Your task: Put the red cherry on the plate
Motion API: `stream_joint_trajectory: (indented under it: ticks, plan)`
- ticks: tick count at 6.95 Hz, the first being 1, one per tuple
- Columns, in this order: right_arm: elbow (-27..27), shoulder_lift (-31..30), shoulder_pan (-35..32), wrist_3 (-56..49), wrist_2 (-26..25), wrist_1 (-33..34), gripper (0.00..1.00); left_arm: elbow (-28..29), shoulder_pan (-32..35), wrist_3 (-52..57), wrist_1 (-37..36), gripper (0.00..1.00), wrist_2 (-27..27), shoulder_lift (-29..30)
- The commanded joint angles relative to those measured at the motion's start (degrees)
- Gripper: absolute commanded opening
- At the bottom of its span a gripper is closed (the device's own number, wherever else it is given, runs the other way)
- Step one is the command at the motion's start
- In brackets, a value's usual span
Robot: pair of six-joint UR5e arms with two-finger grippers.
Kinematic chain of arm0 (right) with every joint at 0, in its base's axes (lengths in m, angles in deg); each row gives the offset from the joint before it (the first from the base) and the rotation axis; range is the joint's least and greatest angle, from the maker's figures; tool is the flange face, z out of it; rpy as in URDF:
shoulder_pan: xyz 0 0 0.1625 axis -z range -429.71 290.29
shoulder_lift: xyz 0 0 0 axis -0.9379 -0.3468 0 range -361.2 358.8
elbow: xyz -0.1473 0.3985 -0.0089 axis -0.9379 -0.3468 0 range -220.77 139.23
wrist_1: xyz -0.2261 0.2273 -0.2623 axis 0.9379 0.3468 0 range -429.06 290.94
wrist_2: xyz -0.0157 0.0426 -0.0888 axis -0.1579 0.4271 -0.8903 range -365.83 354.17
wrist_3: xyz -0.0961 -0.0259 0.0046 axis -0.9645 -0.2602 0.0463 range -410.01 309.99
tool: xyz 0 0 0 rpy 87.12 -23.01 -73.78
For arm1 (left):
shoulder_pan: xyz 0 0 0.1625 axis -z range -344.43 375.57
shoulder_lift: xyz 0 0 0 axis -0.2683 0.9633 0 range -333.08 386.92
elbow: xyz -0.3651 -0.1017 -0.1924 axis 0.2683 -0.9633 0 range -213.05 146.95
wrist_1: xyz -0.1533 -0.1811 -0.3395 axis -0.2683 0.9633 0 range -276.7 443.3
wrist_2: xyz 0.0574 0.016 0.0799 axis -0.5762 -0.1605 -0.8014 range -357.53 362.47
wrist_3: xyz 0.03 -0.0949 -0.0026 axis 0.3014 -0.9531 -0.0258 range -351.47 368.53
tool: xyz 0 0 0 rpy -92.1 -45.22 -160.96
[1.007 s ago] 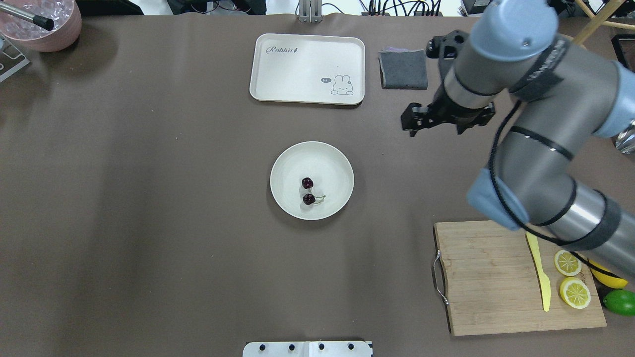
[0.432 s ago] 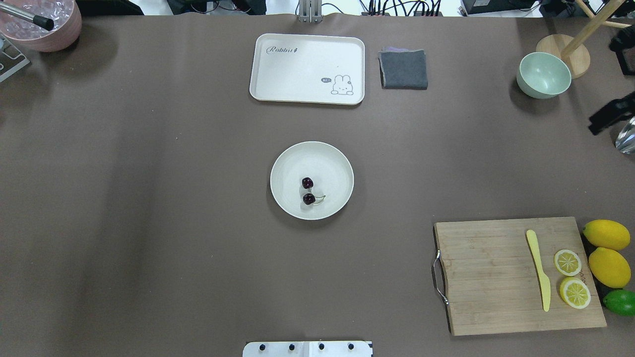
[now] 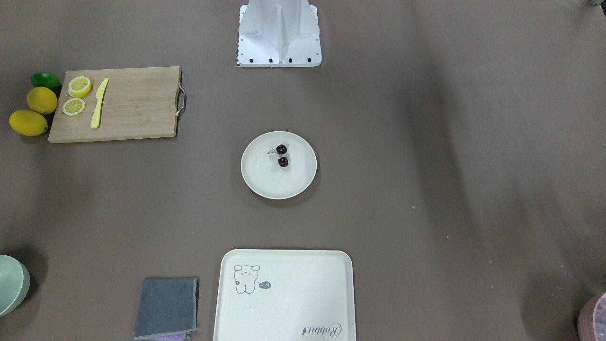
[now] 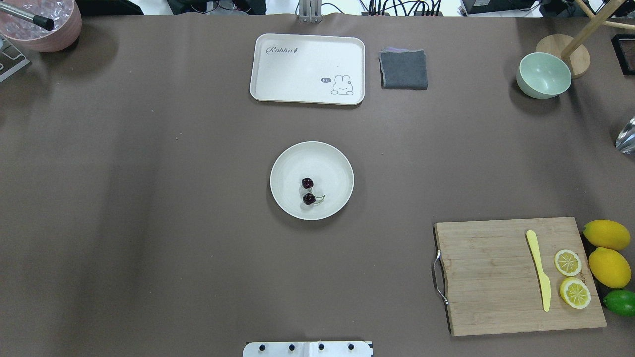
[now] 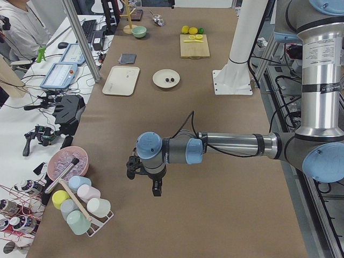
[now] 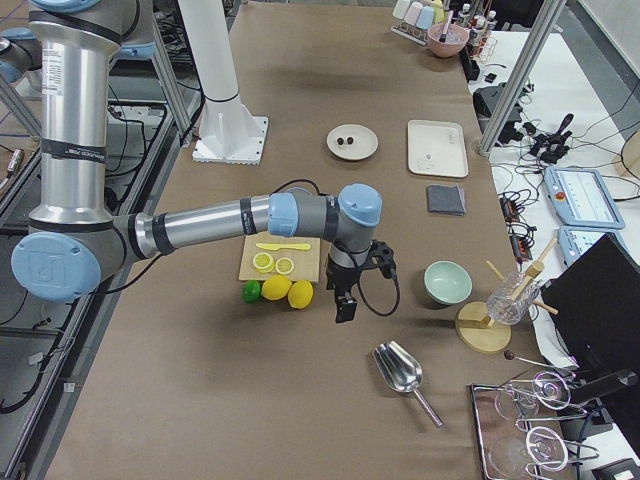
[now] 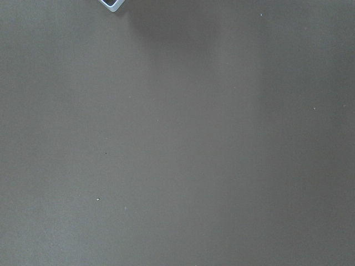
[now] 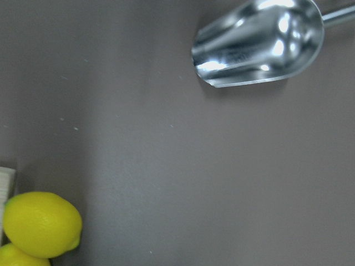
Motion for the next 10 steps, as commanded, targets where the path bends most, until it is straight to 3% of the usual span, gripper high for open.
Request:
stream_joint_trajectory:
  ticks: [1,2,10]
  plan:
    - [-5.75,-1.68,-2.38,-0.37,-0.55,-5.35,1.00,-0.09,-0.13,0.07,0.01,0.98,0.09,-0.02]
    - [-7.16,-1.68,-2.38,-0.28,-0.12,-8.18,1.00,0.00,-0.22,0.07,0.01,0.98,0.00,-0.02]
    - [-5.07,-0.19,-3.17,-0.72,-0.11,-8.48,1.00,-0.18,-0.22,0.16,0.01,0.98,-0.08,-0.29]
